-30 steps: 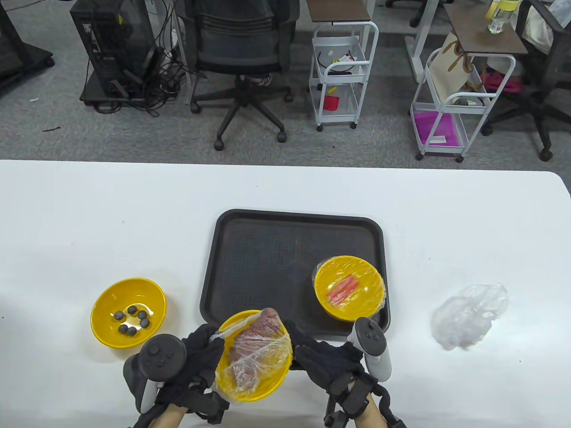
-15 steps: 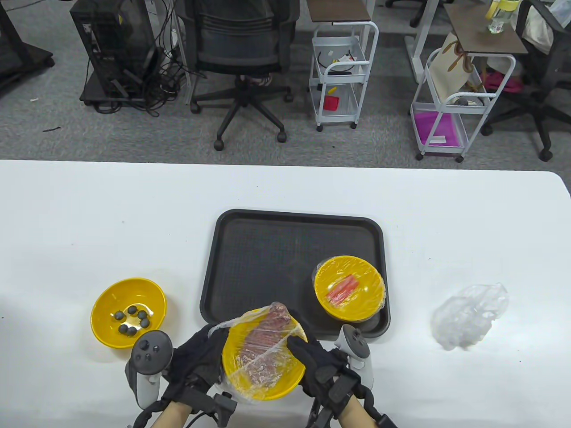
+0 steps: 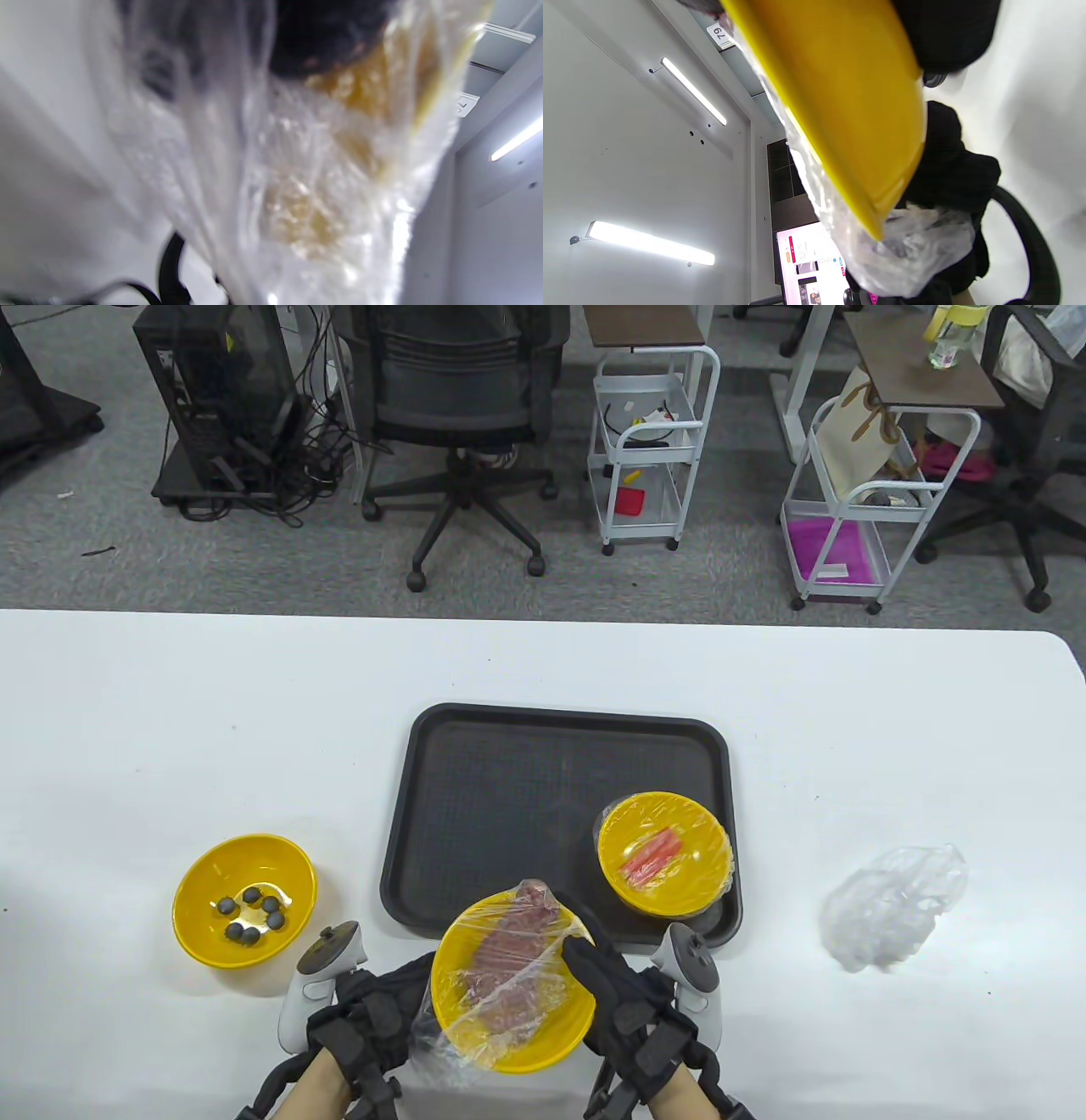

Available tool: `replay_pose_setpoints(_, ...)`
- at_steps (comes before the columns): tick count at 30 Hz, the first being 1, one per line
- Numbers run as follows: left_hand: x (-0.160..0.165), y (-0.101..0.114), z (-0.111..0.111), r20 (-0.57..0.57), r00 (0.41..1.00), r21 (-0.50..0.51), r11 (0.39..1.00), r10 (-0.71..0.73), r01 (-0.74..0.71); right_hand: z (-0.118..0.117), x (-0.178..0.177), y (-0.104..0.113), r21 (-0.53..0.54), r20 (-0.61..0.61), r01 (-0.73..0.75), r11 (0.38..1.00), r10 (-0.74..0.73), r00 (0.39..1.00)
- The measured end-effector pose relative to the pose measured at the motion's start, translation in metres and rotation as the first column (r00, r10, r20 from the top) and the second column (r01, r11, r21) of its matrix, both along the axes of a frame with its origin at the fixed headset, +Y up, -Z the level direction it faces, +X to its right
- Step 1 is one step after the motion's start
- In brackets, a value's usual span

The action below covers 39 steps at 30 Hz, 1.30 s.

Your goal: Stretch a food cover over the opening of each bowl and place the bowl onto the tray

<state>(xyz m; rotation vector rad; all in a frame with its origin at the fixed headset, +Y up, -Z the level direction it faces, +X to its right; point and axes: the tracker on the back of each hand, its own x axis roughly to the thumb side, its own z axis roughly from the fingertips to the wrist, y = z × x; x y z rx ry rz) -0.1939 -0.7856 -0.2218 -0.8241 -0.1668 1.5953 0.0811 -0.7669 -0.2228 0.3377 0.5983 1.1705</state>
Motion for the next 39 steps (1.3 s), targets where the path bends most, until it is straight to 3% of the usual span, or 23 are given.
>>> replay_pose_setpoints(2,-0.002,0.005,-0.001,0.0,0.988,0.117,0.981,-0.154,0.153,0.0,0.001,0.0,0.002,0.0,-0.013,1.0,0.013,1.0)
replay_pose_setpoints(8,0.005,0.001,0.0,0.219,0.965,0.074,0.988,-0.145,0.132,-0.003,0.0,-0.001,-0.042,-0.035,0.104,0.994,-0.106,0.994)
replay_pose_setpoints(10,0.008,0.001,0.0,0.235,0.959,0.078,0.987,-0.156,0.142,-0.004,0.005,0.001,-0.054,-0.038,0.13,0.99,-0.132,0.991)
replay_pose_setpoints(12,0.001,0.006,-0.003,0.115,0.975,0.118,0.978,-0.188,0.175,-0.005,0.01,0.002,-0.036,-0.04,0.101,0.994,-0.102,0.994)
replay_pose_setpoints(13,-0.007,0.011,-0.004,-0.044,0.981,0.165,0.967,-0.188,0.192,-0.006,0.013,0.003,-0.035,-0.052,0.073,0.997,-0.075,0.996)
replay_pose_setpoints(14,-0.013,0.016,-0.004,-0.212,0.97,0.23,0.959,-0.114,0.163,-0.006,0.015,0.003,-0.037,-0.066,0.047,0.998,-0.049,0.997)
replay_pose_setpoints(16,-0.016,0.019,-0.002,-0.332,0.936,0.269,0.963,0.112,-0.02,-0.007,0.015,0.001,-0.051,-0.082,-0.006,0.999,0.002,0.997)
replay_pose_setpoints(17,-0.013,0.02,-0.002,-0.28,0.933,0.265,0.953,0.225,-0.15,-0.007,0.014,0.0,-0.056,-0.086,-0.025,0.998,0.02,0.996)
replay_pose_setpoints(18,-0.007,0.019,-0.001,-0.137,0.931,0.168,0.934,0.338,-0.315,-0.007,0.012,-0.001,-0.062,-0.098,-0.05,0.997,0.044,0.994)
replay_pose_setpoints(19,0.0,0.016,0.0,0.035,0.929,0.053,0.927,0.369,-0.37,-0.007,0.01,-0.003,-0.069,-0.127,-0.062,0.996,0.053,0.991)
replay_pose_setpoints(20,0.006,0.012,0.001,0.204,0.917,-0.02,0.938,0.343,-0.346,-0.007,0.008,-0.004,-0.082,-0.153,-0.074,0.994,0.061,0.986)
replay_pose_setpoints(22,0.016,0.009,0.002,0.293,0.913,-0.008,0.956,0.283,-0.294,-0.007,0.006,-0.005,-0.081,-0.165,-0.1,0.992,0.085,0.983)
replay_pose_setpoints(24,0.021,0.008,0.005,0.239,0.943,0.025,0.97,0.23,-0.242,-0.006,0.005,-0.007,-0.082,-0.173,-0.109,0.991,0.094,0.98)
replay_pose_setpoints(28,0.02,0.008,0.005,0.238,0.943,0.023,0.97,0.231,-0.243,-0.008,0.003,-0.014,-0.115,-0.163,-0.061,0.992,0.042,0.986)
replay_pose_setpoints(31,0.014,0.011,0.006,0.169,0.962,0.074,0.97,0.216,-0.231,-0.008,0.01,-0.006,-0.06,-0.036,-0.036,0.998,0.033,0.999)
replay_pose_setpoints(33,0.01,0.012,0.007,-0.001,0.981,0.179,0.965,0.194,-0.191,-0.007,0.019,0.005,0.024,0.102,-0.128,0.991,0.125,0.987)
replay_pose_setpoints(35,0.007,0.013,0.009,-0.195,0.955,0.234,0.956,0.225,-0.178,-0.003,0.025,0.021,0.1,0.22,-0.265,0.959,0.239,0.946)
replay_pose_setpoints(39,0.004,0.016,0.01,-0.257,0.921,0.274,0.936,0.293,-0.221,0.006,0.018,0.037,0.192,0.372,-0.461,0.866,0.371,0.851)
